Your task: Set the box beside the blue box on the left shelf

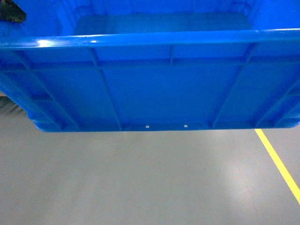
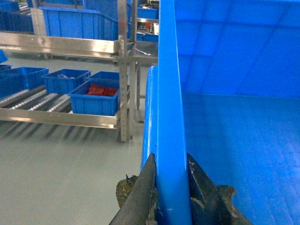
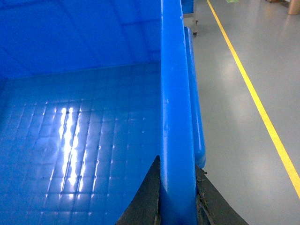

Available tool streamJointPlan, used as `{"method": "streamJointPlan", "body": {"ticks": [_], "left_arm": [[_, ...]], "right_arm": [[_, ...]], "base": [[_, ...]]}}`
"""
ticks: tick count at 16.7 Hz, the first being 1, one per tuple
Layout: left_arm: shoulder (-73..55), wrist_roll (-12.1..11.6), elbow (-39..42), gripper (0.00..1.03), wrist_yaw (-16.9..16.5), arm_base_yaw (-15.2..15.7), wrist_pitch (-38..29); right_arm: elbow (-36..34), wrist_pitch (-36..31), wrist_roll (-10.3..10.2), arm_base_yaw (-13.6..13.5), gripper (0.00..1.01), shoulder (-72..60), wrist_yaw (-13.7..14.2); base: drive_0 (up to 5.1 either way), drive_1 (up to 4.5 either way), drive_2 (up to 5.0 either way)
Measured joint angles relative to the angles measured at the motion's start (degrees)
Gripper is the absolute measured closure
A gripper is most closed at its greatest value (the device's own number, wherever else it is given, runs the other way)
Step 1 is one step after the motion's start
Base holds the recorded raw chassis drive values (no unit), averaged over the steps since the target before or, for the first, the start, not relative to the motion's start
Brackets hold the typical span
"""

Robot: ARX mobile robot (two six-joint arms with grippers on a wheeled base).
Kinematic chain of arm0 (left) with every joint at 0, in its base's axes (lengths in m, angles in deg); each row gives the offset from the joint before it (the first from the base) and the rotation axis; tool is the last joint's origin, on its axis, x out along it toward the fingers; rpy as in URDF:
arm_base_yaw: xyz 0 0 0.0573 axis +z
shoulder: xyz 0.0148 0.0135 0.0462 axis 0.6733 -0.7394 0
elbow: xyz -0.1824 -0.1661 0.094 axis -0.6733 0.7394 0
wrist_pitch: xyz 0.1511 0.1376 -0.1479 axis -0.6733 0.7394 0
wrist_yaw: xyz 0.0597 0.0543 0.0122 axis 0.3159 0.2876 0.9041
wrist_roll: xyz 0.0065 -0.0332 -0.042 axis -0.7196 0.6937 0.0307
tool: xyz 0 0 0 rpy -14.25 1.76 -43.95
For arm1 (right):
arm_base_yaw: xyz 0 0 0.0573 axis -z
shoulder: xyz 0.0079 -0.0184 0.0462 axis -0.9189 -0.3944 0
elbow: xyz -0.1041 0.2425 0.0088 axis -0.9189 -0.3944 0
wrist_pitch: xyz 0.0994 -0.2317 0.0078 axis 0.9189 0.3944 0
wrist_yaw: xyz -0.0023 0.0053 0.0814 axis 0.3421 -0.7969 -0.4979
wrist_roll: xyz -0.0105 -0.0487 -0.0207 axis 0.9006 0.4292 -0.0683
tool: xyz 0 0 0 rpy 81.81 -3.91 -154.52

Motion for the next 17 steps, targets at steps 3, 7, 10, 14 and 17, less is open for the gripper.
{"method": "streamJointPlan", "body": {"ticks": [3,7,10,14,17], "left_arm": [[0.00,0.02,0.00,0.93,0.02,0.00,-0.04],[0.00,0.02,0.00,0.93,-0.02,0.00,-0.09],[0.00,0.00,0.00,0.93,0.02,0.00,0.04],[0.00,0.02,0.00,0.93,0.04,0.00,-0.15],[0.00,-0.02,0.00,0.93,0.07,0.00,0.00]], "right_arm": [[0.00,-0.15,0.02,0.00,0.93,0.00,-0.02],[0.00,0.13,-0.04,0.00,0.93,0.00,0.04],[0.00,0.13,-0.02,0.00,0.93,0.02,0.00],[0.00,-0.11,0.00,0.00,0.93,0.00,0.00],[0.00,0.22,-0.04,0.00,0.93,0.00,-0.04]], "base": [[0.0,4.33,-4.3],[0.0,4.35,-4.3],[0.0,4.37,-4.3],[0.0,4.36,-4.3],[0.0,4.28,-4.4]]}}
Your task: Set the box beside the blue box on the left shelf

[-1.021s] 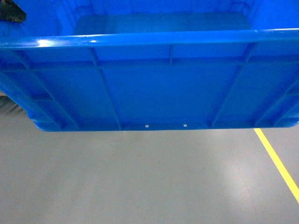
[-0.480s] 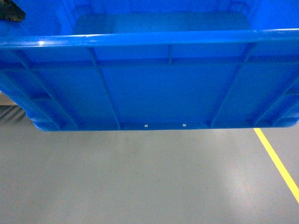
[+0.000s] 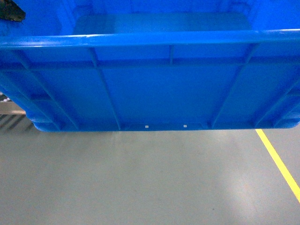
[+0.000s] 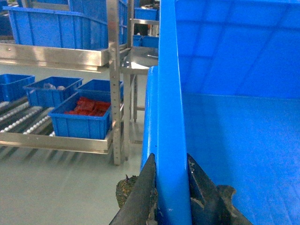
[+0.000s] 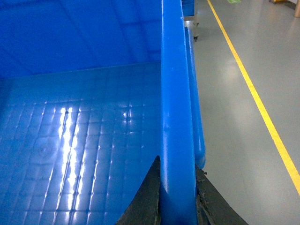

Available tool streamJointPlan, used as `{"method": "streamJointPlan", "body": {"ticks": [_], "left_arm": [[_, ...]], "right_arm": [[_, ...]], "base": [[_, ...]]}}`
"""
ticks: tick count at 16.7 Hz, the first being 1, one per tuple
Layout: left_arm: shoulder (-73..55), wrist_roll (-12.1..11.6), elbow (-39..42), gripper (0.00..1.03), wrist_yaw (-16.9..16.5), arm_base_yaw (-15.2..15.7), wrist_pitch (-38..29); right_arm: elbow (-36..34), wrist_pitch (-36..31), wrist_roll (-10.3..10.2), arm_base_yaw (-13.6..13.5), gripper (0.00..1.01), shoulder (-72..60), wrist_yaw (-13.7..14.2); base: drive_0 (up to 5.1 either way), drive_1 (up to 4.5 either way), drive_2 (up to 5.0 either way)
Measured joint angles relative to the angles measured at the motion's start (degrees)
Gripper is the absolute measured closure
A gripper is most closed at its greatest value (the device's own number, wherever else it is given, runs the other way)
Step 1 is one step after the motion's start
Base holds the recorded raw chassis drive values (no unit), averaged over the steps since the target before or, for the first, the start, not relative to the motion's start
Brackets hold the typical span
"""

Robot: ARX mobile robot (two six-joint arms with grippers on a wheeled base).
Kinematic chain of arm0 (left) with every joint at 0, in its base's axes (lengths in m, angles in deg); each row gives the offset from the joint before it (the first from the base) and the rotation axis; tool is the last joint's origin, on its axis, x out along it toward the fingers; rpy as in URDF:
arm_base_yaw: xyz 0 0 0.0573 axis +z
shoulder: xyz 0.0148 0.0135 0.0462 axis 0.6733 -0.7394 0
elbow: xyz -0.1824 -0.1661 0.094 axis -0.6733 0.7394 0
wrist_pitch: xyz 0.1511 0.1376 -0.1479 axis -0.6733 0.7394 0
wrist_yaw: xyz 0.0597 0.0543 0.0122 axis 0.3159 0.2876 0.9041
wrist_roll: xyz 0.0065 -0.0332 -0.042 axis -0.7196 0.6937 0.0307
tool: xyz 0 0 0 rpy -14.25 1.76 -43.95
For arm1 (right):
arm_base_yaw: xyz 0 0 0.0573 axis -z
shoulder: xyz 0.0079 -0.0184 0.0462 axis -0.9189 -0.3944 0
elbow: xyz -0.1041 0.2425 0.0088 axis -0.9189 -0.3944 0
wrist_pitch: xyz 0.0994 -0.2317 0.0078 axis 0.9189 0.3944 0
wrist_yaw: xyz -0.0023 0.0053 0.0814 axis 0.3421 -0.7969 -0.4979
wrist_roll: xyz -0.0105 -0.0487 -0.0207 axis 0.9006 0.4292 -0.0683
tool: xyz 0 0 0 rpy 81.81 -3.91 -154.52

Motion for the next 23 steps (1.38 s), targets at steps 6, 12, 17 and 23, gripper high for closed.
{"method": "streamJointPlan", "body": {"ticks": [6,12,17,23], "left_arm": [[0.02,0.07,0.00,0.93,-0.04,0.00,0.00],[0.02,0.07,0.00,0.93,-0.04,0.00,-0.13],[0.02,0.15,0.00,0.93,0.04,0.00,0.00],[-0.20,0.31,0.00,0.93,-0.02,0.00,-0.35]], "right_arm": [[0.00,-0.17,0.04,0.00,0.93,0.00,0.07],[0.02,-0.22,0.02,0.00,0.93,0.00,0.04],[0.00,-0.28,0.04,0.00,0.93,0.00,0.02],[0.04,-0.52,0.09,0.00,0.93,-0.04,0.00]], "base": [[0.0,4.35,-4.3],[0.0,4.36,-4.3],[0.0,4.29,-4.4],[0.0,2.87,-2.9]]}}
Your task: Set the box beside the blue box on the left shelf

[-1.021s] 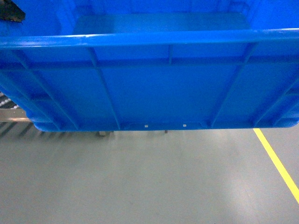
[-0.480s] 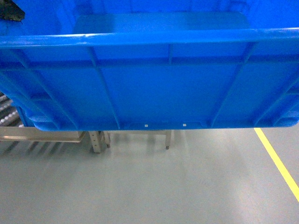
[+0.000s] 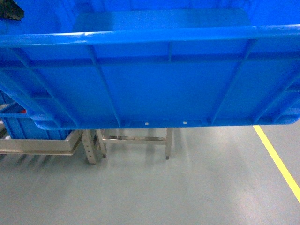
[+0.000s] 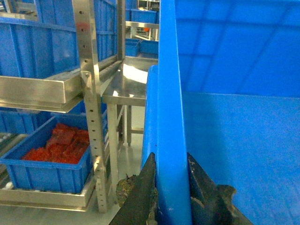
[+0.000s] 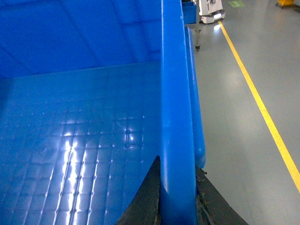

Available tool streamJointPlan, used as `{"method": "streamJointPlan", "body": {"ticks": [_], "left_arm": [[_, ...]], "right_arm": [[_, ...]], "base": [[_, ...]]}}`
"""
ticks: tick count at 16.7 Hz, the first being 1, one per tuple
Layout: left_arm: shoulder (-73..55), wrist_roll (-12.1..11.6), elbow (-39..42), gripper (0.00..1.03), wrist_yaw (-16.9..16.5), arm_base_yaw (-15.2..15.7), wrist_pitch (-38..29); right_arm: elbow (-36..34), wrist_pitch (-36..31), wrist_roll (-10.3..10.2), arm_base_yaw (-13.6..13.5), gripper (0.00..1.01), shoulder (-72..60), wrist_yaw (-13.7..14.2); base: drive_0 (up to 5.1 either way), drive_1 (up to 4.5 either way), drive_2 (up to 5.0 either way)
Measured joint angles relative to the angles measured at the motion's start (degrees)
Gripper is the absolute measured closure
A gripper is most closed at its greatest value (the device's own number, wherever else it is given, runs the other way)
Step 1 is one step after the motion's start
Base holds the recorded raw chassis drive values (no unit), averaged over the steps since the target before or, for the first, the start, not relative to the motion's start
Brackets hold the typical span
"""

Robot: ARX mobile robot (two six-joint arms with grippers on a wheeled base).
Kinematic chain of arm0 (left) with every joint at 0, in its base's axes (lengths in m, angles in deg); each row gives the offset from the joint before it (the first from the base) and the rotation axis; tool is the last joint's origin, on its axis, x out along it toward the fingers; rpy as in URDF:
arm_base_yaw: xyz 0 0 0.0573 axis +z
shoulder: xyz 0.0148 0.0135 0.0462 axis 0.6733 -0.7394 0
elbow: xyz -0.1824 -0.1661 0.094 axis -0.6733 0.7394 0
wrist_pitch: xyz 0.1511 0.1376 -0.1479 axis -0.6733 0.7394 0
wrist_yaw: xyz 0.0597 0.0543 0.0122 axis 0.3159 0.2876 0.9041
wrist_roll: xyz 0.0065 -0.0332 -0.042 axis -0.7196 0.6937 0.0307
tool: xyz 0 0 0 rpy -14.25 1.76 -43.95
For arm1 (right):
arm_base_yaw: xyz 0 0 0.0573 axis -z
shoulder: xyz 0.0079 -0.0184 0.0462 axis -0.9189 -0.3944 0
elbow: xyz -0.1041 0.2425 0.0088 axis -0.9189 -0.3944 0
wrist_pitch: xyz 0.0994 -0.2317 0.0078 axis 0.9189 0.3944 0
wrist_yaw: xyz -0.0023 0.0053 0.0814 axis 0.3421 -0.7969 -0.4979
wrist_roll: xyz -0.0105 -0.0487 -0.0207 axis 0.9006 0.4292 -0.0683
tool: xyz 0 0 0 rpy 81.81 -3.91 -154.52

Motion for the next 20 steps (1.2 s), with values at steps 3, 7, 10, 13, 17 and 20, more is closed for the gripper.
{"method": "streamJointPlan", "body": {"ticks": [3,7,10,13,17,20], "left_arm": [[0.00,0.15,0.00,0.93,-0.02,0.00,0.24],[0.07,0.13,0.00,0.93,0.07,-0.26,0.37],[0.07,0.11,0.00,0.93,0.09,-0.24,0.39],[0.07,0.11,0.00,0.93,0.09,-0.24,0.22],[0.07,0.11,0.00,0.93,0.09,-0.24,0.31],[0.07,0.13,0.00,0.93,0.09,-0.24,0.20]], "right_arm": [[-0.04,0.07,0.04,0.00,0.93,0.04,0.09],[-0.04,0.46,0.09,0.04,0.93,0.04,0.33],[-0.04,0.50,0.07,0.04,0.93,0.04,0.22],[-0.04,0.26,0.09,0.04,0.93,0.09,0.22],[-0.04,0.33,0.07,0.04,0.93,0.09,0.20],[-0.04,0.28,0.07,0.04,0.93,0.07,0.17]], "base": [[-1.6,0.86,0.9],[-4.7,2.66,2.7],[-4.9,2.43,2.4],[-4.9,2.41,2.4],[-4.9,2.43,2.4],[-4.9,2.44,2.4]]}}
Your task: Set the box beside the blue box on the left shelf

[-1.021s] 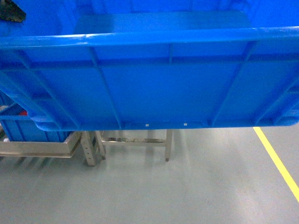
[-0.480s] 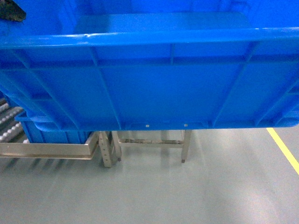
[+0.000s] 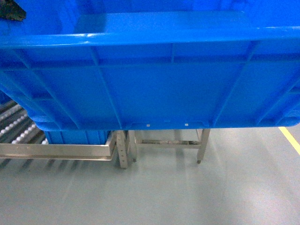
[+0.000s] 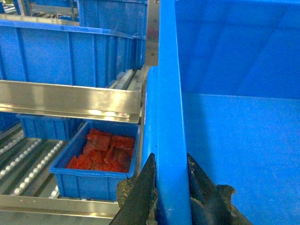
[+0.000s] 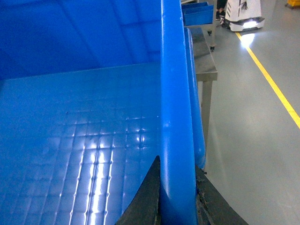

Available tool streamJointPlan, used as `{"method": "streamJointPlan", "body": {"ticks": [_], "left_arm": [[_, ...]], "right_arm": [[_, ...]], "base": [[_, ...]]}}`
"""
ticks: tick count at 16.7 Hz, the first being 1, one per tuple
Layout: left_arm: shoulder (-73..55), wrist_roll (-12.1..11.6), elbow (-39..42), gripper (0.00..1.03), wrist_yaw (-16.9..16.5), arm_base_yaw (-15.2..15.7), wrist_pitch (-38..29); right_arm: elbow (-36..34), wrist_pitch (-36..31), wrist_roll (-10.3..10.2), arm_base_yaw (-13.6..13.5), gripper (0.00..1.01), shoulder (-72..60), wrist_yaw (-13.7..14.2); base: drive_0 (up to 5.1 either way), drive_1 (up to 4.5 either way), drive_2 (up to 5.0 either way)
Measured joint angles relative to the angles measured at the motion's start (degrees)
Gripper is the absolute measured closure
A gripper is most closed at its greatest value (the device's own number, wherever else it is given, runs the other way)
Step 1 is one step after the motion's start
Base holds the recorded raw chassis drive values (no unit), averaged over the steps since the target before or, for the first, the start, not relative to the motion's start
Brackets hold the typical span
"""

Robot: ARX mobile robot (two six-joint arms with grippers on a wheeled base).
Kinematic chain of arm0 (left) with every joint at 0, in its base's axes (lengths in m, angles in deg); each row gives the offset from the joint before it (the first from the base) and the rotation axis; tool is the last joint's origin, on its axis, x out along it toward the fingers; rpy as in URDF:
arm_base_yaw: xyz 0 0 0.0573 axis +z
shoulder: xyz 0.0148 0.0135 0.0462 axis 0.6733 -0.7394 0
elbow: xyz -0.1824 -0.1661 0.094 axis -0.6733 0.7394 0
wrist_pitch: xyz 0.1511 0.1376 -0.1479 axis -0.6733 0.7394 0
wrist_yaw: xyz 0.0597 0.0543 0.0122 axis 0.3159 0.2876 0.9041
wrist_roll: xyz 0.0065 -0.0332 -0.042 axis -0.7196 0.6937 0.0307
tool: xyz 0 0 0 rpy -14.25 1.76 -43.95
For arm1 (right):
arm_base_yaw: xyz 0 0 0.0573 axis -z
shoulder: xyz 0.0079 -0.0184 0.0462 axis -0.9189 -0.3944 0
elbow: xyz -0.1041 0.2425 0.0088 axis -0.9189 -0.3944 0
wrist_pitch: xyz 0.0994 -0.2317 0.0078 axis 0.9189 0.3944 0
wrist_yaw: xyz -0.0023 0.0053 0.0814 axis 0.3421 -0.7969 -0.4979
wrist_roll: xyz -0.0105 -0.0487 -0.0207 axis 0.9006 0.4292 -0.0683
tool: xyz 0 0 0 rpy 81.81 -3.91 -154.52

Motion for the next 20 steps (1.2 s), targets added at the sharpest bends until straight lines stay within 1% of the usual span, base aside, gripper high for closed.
{"method": "streamJointPlan", "body": {"ticks": [20], "left_arm": [[0.00,-0.04,0.00,0.93,0.02,0.00,0.07]], "right_arm": [[0.00,0.04,-0.02,0.00,0.93,-0.02,0.00]], "base": [[-5.0,2.38,2.4]]}}
